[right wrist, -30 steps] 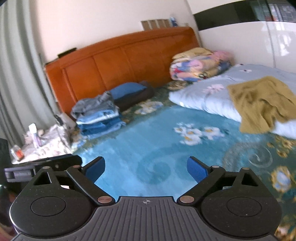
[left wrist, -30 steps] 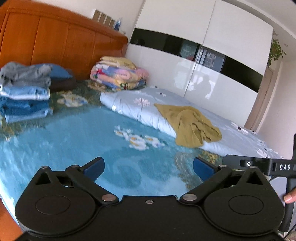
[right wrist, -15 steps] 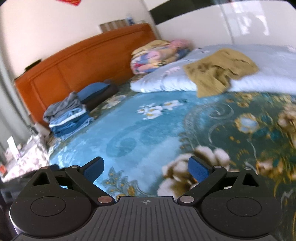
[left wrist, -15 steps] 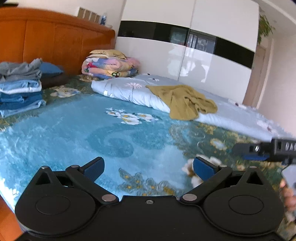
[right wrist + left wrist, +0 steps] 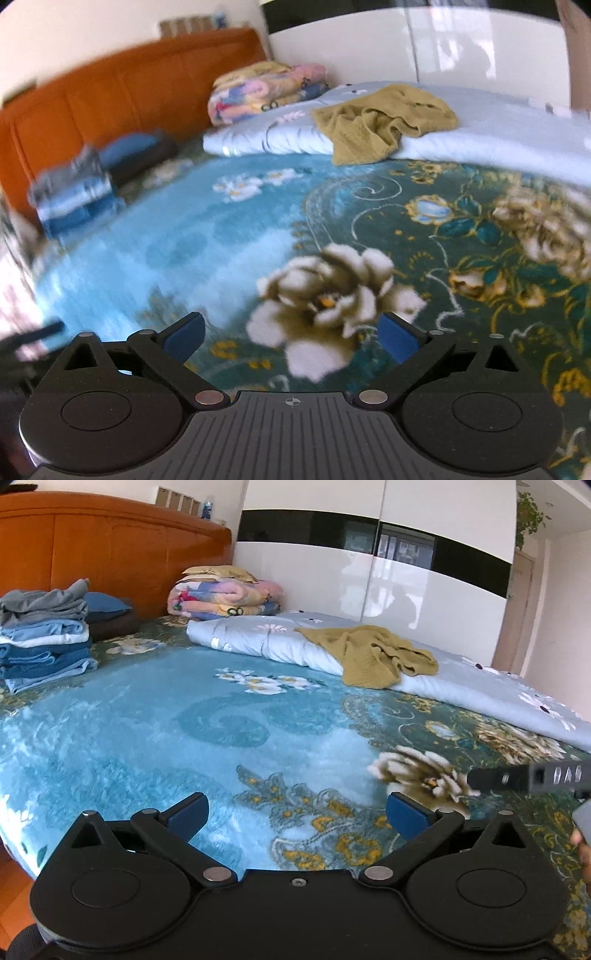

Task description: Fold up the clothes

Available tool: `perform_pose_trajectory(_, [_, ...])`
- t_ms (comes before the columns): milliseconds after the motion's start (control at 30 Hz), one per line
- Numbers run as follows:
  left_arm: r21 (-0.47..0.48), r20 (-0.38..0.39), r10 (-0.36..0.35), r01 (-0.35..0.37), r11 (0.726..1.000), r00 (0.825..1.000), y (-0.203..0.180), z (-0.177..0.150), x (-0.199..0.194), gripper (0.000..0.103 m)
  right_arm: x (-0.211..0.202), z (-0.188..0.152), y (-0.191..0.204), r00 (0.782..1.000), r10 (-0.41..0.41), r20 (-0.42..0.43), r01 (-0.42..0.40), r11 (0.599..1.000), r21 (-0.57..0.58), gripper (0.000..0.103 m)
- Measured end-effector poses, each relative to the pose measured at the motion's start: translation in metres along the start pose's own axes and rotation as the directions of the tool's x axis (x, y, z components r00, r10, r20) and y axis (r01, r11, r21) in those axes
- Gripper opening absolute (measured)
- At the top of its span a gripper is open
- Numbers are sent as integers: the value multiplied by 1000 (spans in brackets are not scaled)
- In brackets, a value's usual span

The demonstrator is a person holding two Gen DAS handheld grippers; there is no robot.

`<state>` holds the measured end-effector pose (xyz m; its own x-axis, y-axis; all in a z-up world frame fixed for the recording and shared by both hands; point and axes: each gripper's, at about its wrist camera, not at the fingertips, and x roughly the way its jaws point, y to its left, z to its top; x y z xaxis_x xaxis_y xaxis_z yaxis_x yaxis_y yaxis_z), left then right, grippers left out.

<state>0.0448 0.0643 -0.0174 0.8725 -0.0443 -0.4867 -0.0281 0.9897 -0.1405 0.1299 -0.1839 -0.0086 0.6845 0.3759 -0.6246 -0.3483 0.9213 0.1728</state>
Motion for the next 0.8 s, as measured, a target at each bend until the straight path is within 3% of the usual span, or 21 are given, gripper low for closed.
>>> perform_pose_trajectory(233, [-26, -25, 45, -46, 999, 999, 4, -7, 4, 102, 5, -17, 30, 999, -35, 3, 35, 996, -80, 103])
perform_pose_trajectory(567, [-13, -30, 119, -119, 993, 992, 2, -10, 6, 102, 16, -25, 45, 997, -79, 19, 80, 996, -40, 103])
perform_pose_trajectory(800, [9, -4, 118, -118, 993, 993, -1, -11, 2, 102, 17, -28, 46, 992, -122, 31, 123, 992, -31, 103])
